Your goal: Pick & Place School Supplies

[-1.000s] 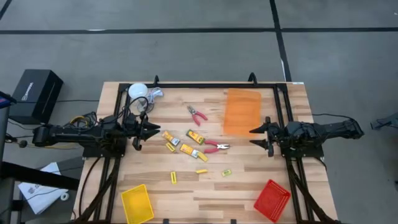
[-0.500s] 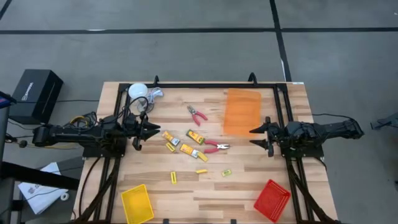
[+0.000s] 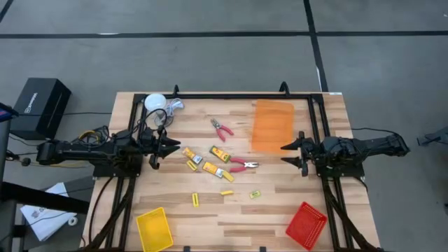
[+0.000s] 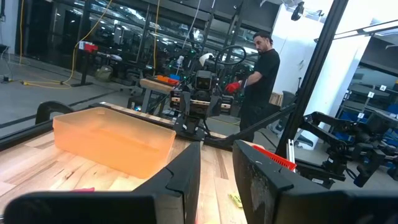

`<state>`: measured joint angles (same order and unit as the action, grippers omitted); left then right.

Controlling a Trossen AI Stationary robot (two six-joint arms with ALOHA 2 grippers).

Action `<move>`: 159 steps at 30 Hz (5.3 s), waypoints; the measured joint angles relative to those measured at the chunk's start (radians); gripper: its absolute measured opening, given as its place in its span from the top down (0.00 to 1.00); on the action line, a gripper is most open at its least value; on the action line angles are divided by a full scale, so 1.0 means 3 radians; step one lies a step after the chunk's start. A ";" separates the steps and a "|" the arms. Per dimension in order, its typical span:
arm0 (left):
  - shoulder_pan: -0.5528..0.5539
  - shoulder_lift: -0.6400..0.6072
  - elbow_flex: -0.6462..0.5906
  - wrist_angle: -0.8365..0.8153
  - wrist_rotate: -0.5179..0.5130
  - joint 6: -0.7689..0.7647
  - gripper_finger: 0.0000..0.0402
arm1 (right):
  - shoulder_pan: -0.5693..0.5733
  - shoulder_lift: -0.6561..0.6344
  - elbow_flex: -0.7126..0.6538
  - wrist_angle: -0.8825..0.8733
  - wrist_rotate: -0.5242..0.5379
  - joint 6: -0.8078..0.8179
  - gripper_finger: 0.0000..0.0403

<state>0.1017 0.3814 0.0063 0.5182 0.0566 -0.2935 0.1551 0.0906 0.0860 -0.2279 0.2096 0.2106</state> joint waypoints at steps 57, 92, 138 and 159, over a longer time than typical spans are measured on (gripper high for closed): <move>0.0015 -0.0003 -0.0001 0.2123 -0.0038 -0.1434 0.78 | -0.0001 0.0000 -0.0001 0.0015 0.0001 -0.0001 0.44; 0.0015 0.0117 -0.0001 0.2177 -0.0664 -0.1426 0.78 | 0.0000 0.0000 0.0001 0.2807 0.0351 0.0834 0.44; 0.0039 0.2744 0.1764 -0.2625 0.0126 0.1441 0.30 | -0.0154 0.0811 0.0776 0.2675 0.1138 0.0871 0.44; 0.0543 0.2745 0.1817 -0.3192 -0.0306 0.2737 0.40 | -0.0155 0.0811 0.0776 0.2699 0.1138 0.0872 0.44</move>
<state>0.2646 1.2049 0.5514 -0.4395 -0.0350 0.5277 0.1085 0.3340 0.3187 0.5817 0.5510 0.4721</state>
